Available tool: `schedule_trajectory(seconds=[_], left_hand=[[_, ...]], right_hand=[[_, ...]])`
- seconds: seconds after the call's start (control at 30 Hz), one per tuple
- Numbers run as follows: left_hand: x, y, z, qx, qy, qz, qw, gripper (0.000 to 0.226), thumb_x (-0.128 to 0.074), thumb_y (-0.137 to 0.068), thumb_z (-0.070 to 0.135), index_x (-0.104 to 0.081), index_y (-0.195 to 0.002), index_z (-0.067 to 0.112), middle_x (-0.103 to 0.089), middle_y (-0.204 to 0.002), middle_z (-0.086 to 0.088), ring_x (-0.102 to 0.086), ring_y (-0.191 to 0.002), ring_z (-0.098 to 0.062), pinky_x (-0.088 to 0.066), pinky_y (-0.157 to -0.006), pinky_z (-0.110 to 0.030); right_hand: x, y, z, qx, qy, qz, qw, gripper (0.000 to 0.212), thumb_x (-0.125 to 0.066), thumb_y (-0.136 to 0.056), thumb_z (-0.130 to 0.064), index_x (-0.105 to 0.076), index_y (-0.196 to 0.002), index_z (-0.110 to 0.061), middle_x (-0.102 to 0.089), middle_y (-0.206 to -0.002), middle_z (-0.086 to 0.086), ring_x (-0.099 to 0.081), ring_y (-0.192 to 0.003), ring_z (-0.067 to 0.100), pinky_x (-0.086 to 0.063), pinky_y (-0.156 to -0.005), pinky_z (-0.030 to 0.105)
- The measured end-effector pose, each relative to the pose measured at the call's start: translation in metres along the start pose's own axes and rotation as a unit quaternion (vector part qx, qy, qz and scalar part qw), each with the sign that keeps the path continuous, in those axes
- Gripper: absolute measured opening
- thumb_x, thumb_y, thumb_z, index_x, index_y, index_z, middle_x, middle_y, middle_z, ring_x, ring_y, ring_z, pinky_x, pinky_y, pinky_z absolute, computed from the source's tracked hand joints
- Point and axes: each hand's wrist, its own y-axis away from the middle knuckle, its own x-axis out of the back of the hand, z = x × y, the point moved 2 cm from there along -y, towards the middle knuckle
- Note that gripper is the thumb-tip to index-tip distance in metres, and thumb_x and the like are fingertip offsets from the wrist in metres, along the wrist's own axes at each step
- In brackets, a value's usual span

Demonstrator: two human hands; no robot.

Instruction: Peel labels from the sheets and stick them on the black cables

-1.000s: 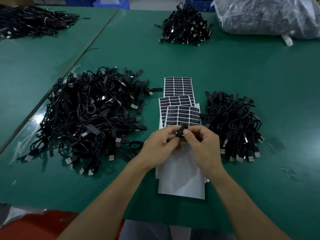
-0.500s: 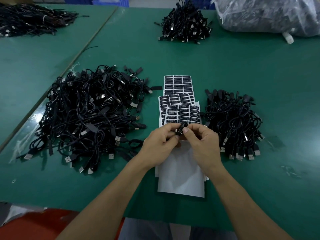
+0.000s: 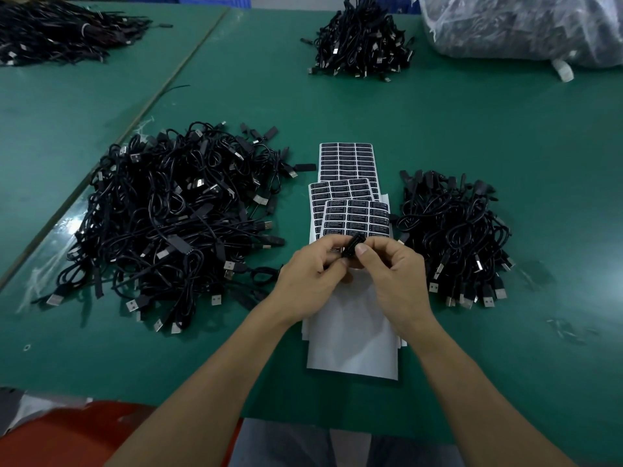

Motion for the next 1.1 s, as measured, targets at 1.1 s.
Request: schedule_trajectory(seconds=[1.1], left_hand=[[-0.0024,0.0005,-0.0025,0.021,0.006,0.012,1.0,0.042,-0.052,-0.09,0.032,-0.056,-0.13,0.022,-0.077,-0.1,0.006,-0.071,-0.102,-0.022,-0.05,-0.099,-0.054]], right_hand=[[-0.0031,0.004,0.0007,0.025,0.045,0.068,0.996,0.017,-0.072,-0.089,-0.013,-0.069,-0.079,-0.027,-0.071,-0.076,-0.011,-0.066,-0.072,0.016,-0.057,-0.068,0.024]])
